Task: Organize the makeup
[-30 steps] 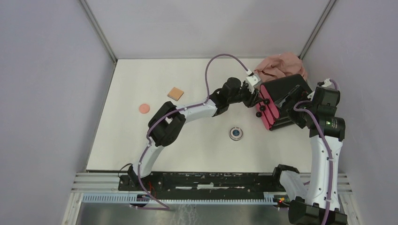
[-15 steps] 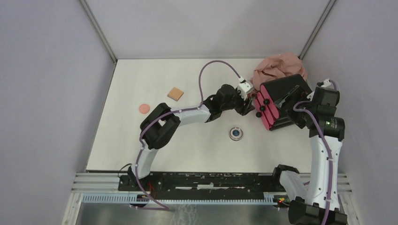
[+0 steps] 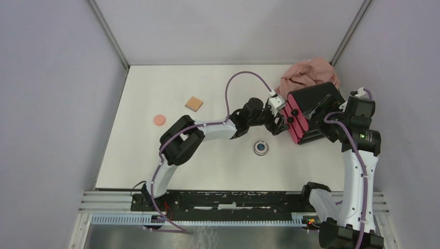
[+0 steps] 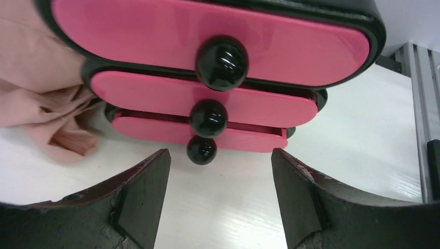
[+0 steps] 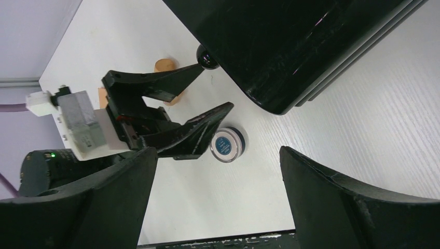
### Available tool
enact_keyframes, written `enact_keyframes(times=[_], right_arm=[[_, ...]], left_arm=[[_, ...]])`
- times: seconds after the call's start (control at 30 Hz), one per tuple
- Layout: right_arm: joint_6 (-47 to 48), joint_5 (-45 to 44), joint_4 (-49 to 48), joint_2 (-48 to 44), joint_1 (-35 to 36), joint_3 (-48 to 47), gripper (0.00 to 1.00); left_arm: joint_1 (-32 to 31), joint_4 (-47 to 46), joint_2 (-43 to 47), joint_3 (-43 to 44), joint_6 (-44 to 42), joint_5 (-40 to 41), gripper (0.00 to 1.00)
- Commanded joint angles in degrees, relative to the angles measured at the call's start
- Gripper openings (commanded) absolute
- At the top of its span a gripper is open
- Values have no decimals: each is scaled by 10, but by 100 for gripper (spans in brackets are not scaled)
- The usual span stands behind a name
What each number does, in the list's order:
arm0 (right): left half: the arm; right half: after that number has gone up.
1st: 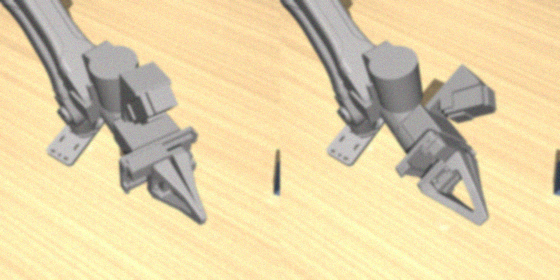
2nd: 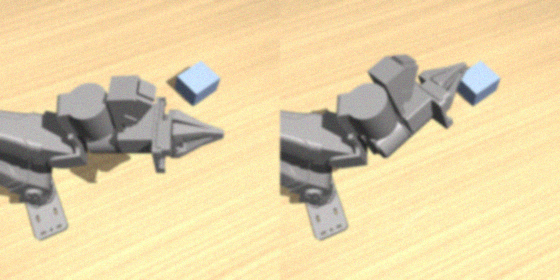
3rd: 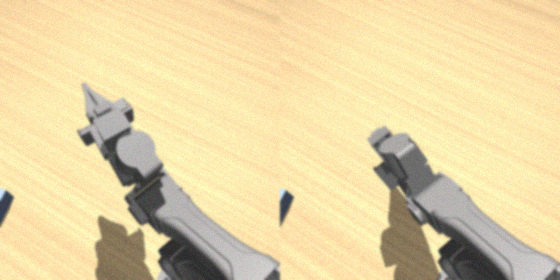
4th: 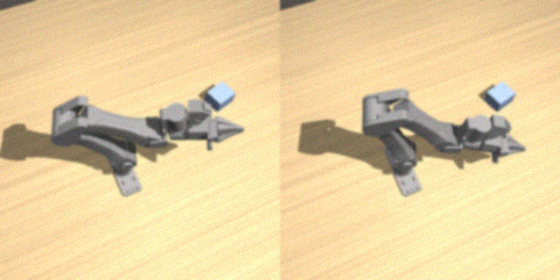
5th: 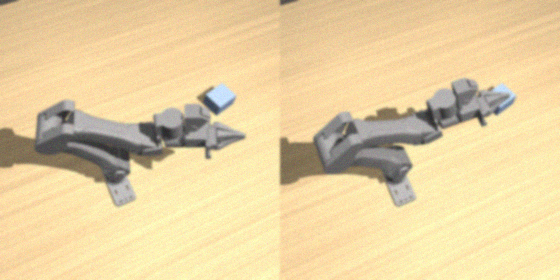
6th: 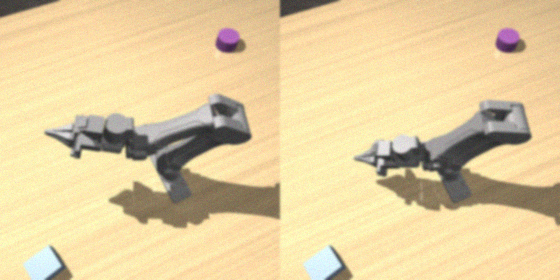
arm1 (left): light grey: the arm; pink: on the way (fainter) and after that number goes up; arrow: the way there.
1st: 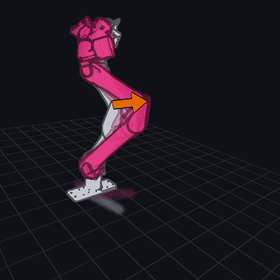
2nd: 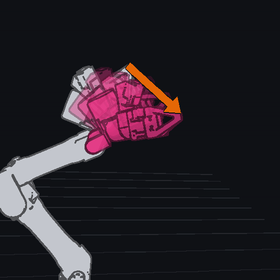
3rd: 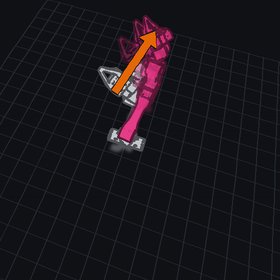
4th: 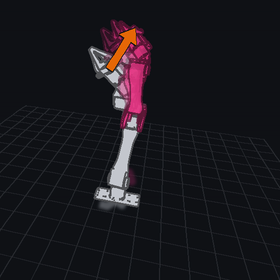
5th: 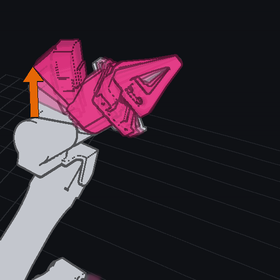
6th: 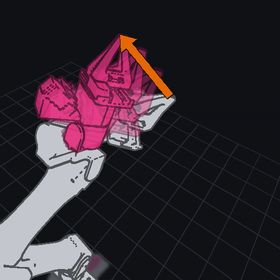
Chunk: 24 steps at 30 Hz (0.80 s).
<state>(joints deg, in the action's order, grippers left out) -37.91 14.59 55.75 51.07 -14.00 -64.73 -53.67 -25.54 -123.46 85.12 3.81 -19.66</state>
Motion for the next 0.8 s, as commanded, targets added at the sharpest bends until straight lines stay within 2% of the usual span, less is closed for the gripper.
enact_keyframes(times=[0.0, 0.43, 0.77], right_arm=[[-2, 0, -16, -9, -2, -5, 95], [-2, 4, -16, -10, -2, -5, 95], [-1, 4, -15, -11, -2, -4, 95]], left_arm=[[-12, -72, -31, 22, 2, -14, 80], [-18, -84, -87, 72, -2, 2, 76], [-17, -67, -120, 112, 6, -9, 66]])
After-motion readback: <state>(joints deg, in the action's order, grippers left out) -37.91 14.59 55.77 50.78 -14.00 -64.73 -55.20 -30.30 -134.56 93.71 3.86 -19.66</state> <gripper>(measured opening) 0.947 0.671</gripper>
